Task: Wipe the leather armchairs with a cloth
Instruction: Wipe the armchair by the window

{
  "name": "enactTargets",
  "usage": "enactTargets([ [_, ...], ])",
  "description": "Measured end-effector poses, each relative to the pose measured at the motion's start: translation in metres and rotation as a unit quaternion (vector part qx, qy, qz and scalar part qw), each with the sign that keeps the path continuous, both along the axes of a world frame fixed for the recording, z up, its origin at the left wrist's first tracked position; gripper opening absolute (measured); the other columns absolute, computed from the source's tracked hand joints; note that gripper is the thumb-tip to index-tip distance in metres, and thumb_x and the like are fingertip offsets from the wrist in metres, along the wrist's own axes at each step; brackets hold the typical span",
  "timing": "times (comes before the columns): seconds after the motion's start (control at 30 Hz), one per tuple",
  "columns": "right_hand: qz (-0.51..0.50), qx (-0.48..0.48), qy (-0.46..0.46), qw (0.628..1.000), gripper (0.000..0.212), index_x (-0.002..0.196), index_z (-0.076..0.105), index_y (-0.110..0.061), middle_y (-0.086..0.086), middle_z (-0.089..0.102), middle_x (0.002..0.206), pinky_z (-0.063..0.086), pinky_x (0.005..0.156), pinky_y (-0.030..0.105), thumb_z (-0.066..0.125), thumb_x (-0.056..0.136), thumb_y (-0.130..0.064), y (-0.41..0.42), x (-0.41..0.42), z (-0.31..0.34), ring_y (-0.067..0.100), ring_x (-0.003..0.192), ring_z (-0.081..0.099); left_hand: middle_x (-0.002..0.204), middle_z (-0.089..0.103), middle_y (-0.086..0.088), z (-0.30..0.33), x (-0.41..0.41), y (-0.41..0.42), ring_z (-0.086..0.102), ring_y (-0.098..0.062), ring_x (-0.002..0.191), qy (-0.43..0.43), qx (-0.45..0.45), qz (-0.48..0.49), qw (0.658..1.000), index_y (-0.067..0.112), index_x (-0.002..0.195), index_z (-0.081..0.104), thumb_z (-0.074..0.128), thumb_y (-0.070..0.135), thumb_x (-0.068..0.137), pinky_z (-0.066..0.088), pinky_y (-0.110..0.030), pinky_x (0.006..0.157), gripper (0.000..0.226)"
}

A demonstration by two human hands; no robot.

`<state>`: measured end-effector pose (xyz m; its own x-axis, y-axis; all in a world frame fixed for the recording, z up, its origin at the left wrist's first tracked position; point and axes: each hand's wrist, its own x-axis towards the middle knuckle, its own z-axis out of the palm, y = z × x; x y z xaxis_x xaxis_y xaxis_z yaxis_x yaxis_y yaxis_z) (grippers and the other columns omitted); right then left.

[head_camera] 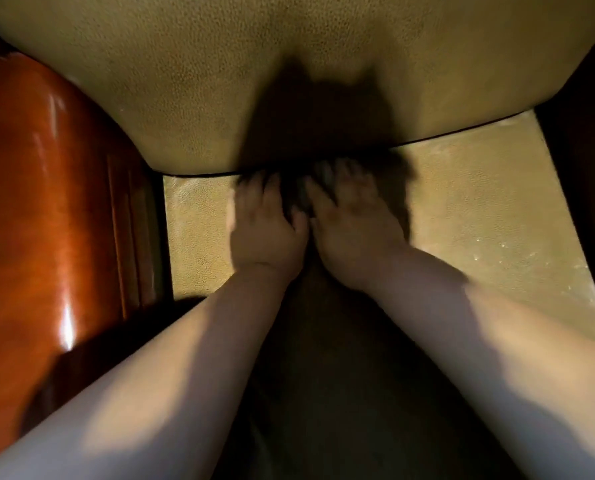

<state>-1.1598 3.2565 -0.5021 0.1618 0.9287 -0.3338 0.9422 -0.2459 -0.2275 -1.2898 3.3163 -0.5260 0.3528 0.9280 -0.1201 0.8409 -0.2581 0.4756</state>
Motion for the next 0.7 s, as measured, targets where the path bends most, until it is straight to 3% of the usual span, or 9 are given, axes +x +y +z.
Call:
enactTargets([
  [0.1,0.009,0.042,0.000,0.999,0.060,0.163,0.029,-0.017,0.023,0.008,0.171,0.002,0.129,0.046,0.036,0.109,-0.041,-0.011,0.018,-0.001,0.039,0.158,0.008,0.163,0.040,-0.014,-0.009,0.000,-0.005,0.035,-0.032,0.152,0.000,0.010,0.019,1.000,0.007,0.157,0.045,0.045,0.031,0.092,0.025,-0.052,0.126,0.069],
  [0.17,-0.098,0.052,-0.028,0.993,0.056,0.158,0.038,-0.016,0.023,0.015,0.168,0.010,0.128,0.047,0.040,0.107,-0.037,-0.023,0.043,-0.003,0.039,0.157,0.012,0.158,0.046,-0.014,-0.011,-0.005,-0.003,0.041,-0.036,0.146,0.012,0.057,0.013,0.998,0.007,0.154,0.049,0.049,0.030,0.089,0.031,-0.057,0.121,0.068],
  [0.27,-0.294,0.079,-0.031,0.952,0.044,0.143,0.054,-0.016,0.018,0.042,0.150,0.037,0.114,0.050,0.049,0.101,-0.028,-0.036,0.070,0.006,0.043,0.140,0.037,0.156,0.048,-0.012,-0.012,-0.001,-0.001,0.042,-0.036,0.146,0.029,0.077,0.007,0.997,0.007,0.152,0.048,0.054,0.026,0.086,0.031,-0.059,0.120,0.069],
  [0.3,-0.287,0.105,-0.040,0.951,0.043,0.139,0.058,-0.010,0.021,0.049,0.143,0.043,0.108,0.053,0.054,0.098,-0.022,-0.033,0.064,0.010,0.046,0.132,0.044,0.158,0.047,-0.011,-0.014,-0.001,-0.002,0.039,-0.035,0.149,0.035,0.079,0.005,0.996,0.007,0.153,0.047,0.056,0.024,0.086,0.029,-0.058,0.122,0.069],
  [0.37,-0.164,0.163,-0.033,0.972,0.047,0.137,0.061,-0.001,0.026,0.056,0.138,0.046,0.106,0.059,0.061,0.092,-0.014,-0.020,0.037,0.005,0.047,0.127,0.052,0.161,0.045,-0.009,-0.022,-0.003,-0.003,0.035,-0.033,0.153,0.045,0.088,0.004,0.995,0.008,0.155,0.046,0.059,0.021,0.087,0.023,-0.055,0.126,0.070],
  [0.43,-0.010,0.115,0.031,0.993,0.055,0.152,0.049,-0.008,0.019,0.044,0.156,0.032,0.121,0.052,0.049,0.101,-0.028,0.004,0.002,-0.002,0.039,0.143,0.042,0.163,0.043,-0.006,-0.029,-0.007,-0.003,0.034,-0.029,0.155,0.048,0.089,0.017,0.995,0.013,0.159,0.045,0.059,0.020,0.096,0.016,-0.049,0.130,0.065],
  [0.5,0.053,0.061,0.069,0.994,0.060,0.161,0.035,-0.017,0.009,0.031,0.166,0.019,0.127,0.044,0.031,0.105,-0.040,0.020,-0.010,-0.008,0.031,0.152,0.027,0.163,0.044,-0.003,-0.032,-0.008,-0.004,0.034,-0.025,0.156,0.035,0.092,0.035,0.995,0.018,0.159,0.045,0.055,0.024,0.102,0.013,-0.045,0.131,0.058],
  [0.6,0.040,0.066,-0.017,0.997,0.057,0.160,0.035,-0.018,0.010,0.038,0.162,0.020,0.126,0.046,0.031,0.106,-0.036,0.012,0.022,-0.013,0.035,0.151,0.031,0.160,0.048,-0.005,-0.031,-0.005,-0.007,0.039,-0.030,0.153,-0.005,0.111,0.023,0.994,0.014,0.156,0.050,0.048,0.030,0.089,0.017,-0.049,0.130,0.068],
  [0.7,-0.113,0.098,-0.079,0.986,0.051,0.152,0.048,-0.014,0.019,0.048,0.150,0.030,0.121,0.053,0.042,0.103,-0.026,-0.022,0.073,-0.015,0.045,0.140,0.041,0.156,0.050,-0.009,-0.034,-0.006,-0.007,0.041,-0.036,0.149,-0.012,0.150,0.013,0.989,0.008,0.152,0.052,0.050,0.028,0.086,0.023,-0.057,0.125,0.069],
])
